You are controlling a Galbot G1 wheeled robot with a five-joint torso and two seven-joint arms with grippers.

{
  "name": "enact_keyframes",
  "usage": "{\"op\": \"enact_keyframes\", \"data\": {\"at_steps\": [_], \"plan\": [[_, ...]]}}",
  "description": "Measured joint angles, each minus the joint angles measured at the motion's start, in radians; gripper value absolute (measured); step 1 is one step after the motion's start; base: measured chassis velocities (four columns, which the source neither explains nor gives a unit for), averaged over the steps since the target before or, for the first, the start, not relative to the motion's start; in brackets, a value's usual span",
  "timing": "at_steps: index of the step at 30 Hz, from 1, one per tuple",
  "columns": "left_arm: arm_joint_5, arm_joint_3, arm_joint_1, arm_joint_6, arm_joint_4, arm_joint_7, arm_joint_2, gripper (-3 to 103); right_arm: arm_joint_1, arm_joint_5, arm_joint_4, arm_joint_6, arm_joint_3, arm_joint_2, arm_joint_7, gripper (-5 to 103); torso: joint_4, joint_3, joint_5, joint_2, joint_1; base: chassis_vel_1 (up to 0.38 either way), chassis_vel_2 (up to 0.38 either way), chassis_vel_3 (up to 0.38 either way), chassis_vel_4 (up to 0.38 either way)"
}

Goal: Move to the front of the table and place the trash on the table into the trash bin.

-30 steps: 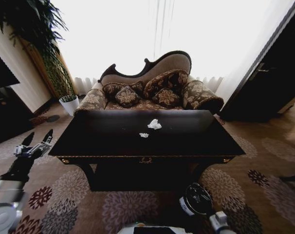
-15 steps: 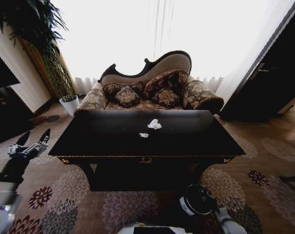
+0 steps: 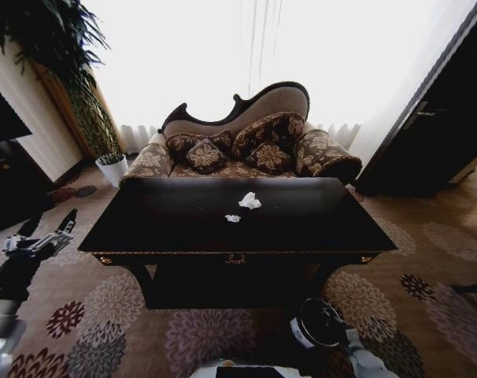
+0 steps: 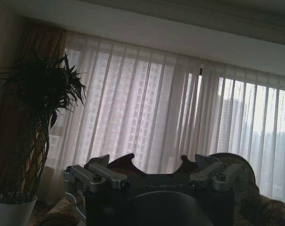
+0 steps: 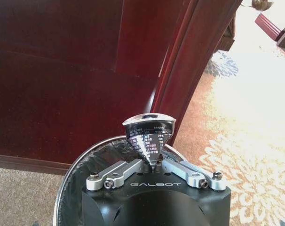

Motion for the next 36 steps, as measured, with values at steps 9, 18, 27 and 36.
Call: {"op": "enact_keyframes", "data": {"at_steps": [9, 18, 27, 36], "plan": [[-0.005, -0.006, 0.003, -0.001, 0.003, 0.000, 0.000, 100, -0.003, -0.016, 0.002, -0.034, 0.002, 0.002, -0.003, 2, -0.0001, 0.000, -0.0001, 0.000, 0.000, 0.000, 0.000, 0.000, 0.000], [0.003, 0.010, -0.006, -0.001, 0.005, 0.001, -0.004, 100, -0.020, -0.024, 0.024, -0.038, 0.003, 0.008, -0.009, 34, -0.0001, 0.000, 0.0000, 0.000, 0.000, 0.000, 0.000, 0.000, 0.000], [0.002, 0.011, -0.012, -0.001, 0.007, 0.001, -0.005, 100, -0.083, -0.027, 0.107, -0.033, -0.008, 0.010, -0.010, 68, 0.0001, 0.000, -0.0002, 0.000, 0.000, 0.000, 0.000, 0.000, 0.000], [0.030, 0.064, -0.035, -0.004, 0.003, 0.003, -0.049, 100, -0.287, -0.034, 0.402, -0.012, 0.002, 0.025, -0.017, 98, -0.0001, 0.000, -0.0001, 0.000, 0.000, 0.000, 0.000, 0.000, 0.000]]}}
